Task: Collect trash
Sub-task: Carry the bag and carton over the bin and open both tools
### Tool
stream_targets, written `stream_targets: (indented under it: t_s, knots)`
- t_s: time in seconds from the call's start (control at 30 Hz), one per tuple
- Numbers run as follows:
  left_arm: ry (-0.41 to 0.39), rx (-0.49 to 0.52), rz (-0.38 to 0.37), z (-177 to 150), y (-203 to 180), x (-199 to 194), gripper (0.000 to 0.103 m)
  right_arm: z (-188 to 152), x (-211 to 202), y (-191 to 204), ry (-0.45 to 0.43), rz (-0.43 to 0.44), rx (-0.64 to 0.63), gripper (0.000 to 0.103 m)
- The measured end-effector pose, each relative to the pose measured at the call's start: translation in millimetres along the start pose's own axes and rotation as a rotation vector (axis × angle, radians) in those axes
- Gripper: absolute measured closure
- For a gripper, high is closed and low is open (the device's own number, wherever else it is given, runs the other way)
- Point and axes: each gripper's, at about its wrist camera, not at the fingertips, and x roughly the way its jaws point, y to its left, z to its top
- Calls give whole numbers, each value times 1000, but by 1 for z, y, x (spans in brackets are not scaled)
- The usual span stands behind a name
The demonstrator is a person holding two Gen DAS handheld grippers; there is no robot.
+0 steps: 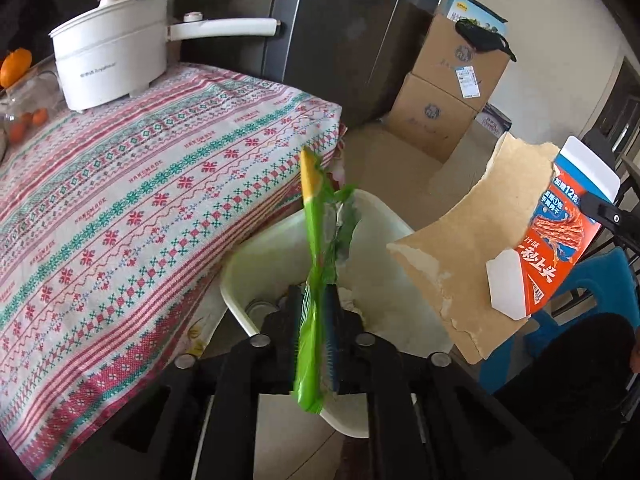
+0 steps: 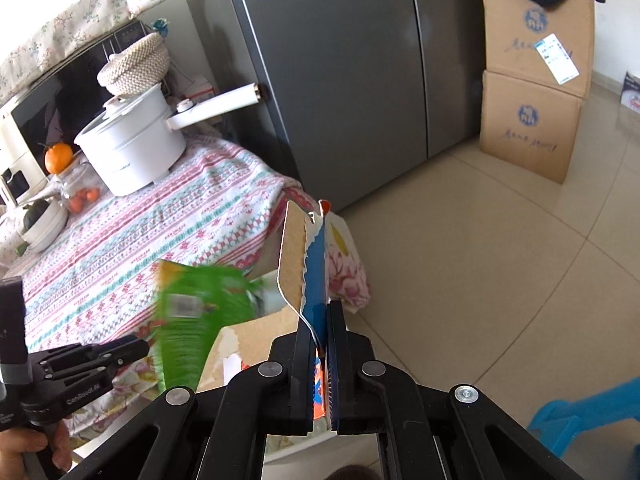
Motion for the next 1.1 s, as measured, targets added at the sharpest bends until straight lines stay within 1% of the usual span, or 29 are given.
stream_targets:
  t_s: [0.03,0.07,0.1,0.13,0.33,0.43,0.6,0.7,0.73,0.77,0.83,1.0,1.07,1.1]
  knots:
    - [-4,-7,15,-1,2,-5,60,0,0,0,2,-2,-2,100]
    - [-12,-17,29,-3,5,-11,52,0,1,1,4,-3,-4,100]
    - [-26,-28,35,-4,8,-17,42,0,1,1,6,-2,-4,100]
    - [-38,-38,38,-6,12,-25,38,0,3,3,9,-2,-6,100]
    - [-64,-58,146,-15,32,-61,23,-3,25,15,52,-2,-28,99]
    - [-69,-66,176,-23,41,-73,21,-5,41,23,79,-1,-39,99]
    - [-63,-81,185,-37,51,-85,20,-8,73,35,115,7,-29,98]
    - [-66,-74,200,-43,52,-89,20,-11,89,37,123,20,-15,93]
    - [-68,-71,206,-44,52,-91,20,-12,93,36,131,22,-5,84]
    - [-70,-68,212,-45,53,-92,20,-12,96,33,144,18,13,62]
    - [-73,-68,229,-47,53,-95,18,-14,95,24,147,22,63,42]
    - [-82,-69,254,-50,50,-101,14,-15,85,17,147,48,103,40]
    - [-79,-70,267,-51,47,-102,13,-19,81,16,146,58,107,33]
    - [-76,-73,278,-51,46,-102,12,-21,78,17,150,58,104,32]
